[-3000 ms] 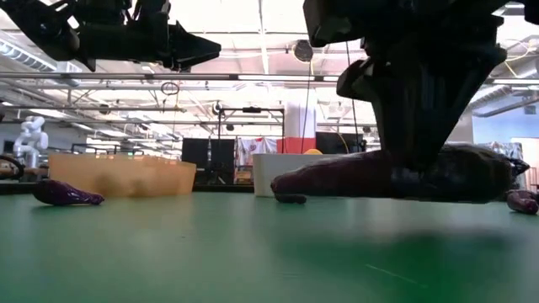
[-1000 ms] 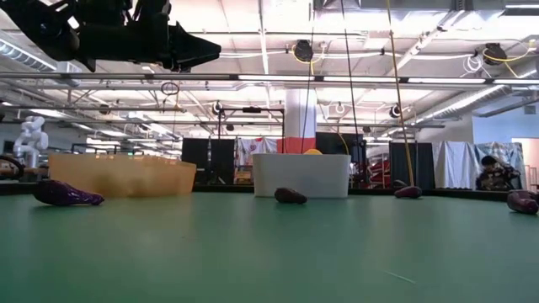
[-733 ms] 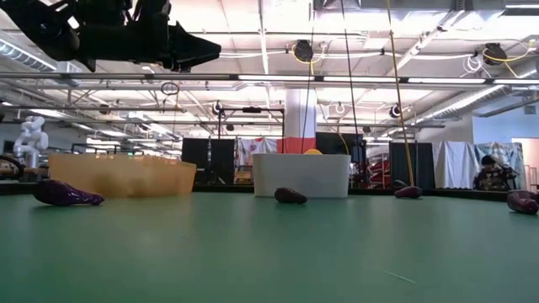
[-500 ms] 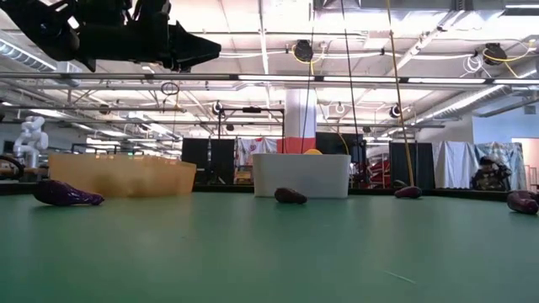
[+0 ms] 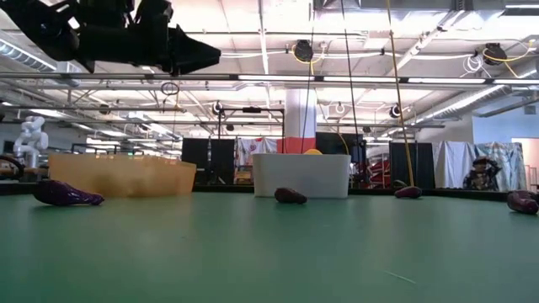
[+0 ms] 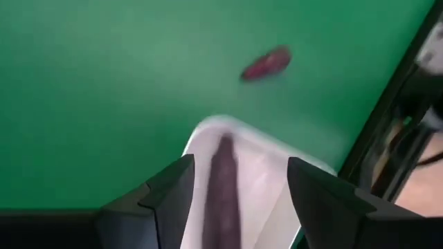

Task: Sort produce into baskets
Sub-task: Put the eggplant into the bottom white bin

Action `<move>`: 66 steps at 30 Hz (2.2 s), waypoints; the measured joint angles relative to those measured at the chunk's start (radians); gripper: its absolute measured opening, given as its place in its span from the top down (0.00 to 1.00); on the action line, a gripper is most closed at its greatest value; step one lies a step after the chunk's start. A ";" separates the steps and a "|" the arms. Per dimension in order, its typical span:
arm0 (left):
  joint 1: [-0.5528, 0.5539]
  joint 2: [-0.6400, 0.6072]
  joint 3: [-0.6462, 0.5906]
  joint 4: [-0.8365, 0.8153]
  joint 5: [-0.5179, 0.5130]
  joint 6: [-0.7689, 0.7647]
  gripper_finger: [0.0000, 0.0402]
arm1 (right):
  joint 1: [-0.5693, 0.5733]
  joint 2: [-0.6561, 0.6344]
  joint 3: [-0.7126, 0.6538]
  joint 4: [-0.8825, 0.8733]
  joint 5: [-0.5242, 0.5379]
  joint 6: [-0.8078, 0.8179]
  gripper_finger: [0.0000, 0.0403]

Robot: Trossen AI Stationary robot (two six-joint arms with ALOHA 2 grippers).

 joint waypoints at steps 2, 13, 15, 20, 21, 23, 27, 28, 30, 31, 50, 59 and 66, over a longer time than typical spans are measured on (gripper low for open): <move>0.000 0.000 0.000 -0.023 0.000 -0.013 0.40 | -0.071 -0.021 -0.046 0.000 0.004 -0.066 0.45; -0.001 -0.145 0.000 -0.280 -0.106 -0.083 0.40 | -0.482 -0.075 -0.302 0.619 0.251 -0.690 0.45; -0.001 -0.233 0.000 -0.357 -0.111 -0.083 0.40 | -0.529 -0.053 -0.334 0.833 0.248 -0.845 0.45; -0.001 -0.417 0.000 -0.540 -0.179 -0.110 0.40 | -0.606 0.027 -0.352 1.156 0.235 -1.070 0.45; -0.001 -0.439 0.000 -0.564 -0.186 -0.111 0.40 | -0.615 0.044 -0.353 1.185 0.235 -1.083 0.45; -0.001 -0.468 0.000 -0.605 -0.188 -0.111 0.40 | -0.634 0.083 -0.352 1.250 0.235 -1.106 0.45; -0.001 -0.474 0.000 -0.617 -0.188 -0.111 0.40 | -0.652 0.161 -0.353 1.335 0.233 -1.168 0.45; -0.001 -0.471 0.000 -0.617 -0.188 -0.111 0.40 | -0.654 0.178 -0.353 1.346 0.233 -1.174 0.45; -0.001 -0.467 0.000 -0.616 -0.187 -0.110 0.40 | -0.654 0.207 -0.353 1.353 0.233 -1.176 0.45; -0.001 -0.466 0.000 -0.618 -0.187 -0.110 0.40 | -0.654 0.221 -0.353 1.360 0.233 -1.176 0.45; -0.001 -0.451 0.000 -0.594 -0.184 -0.109 0.40 | -0.653 0.329 -0.352 1.373 0.266 -1.218 0.52; -0.001 -0.423 0.000 -0.592 -0.184 -0.103 0.40 | -0.653 0.329 -0.346 1.373 0.235 -1.244 0.75; -0.001 -0.423 0.000 -0.591 -0.184 -0.103 0.40 | -0.652 0.329 -0.235 1.279 -0.024 -1.300 0.86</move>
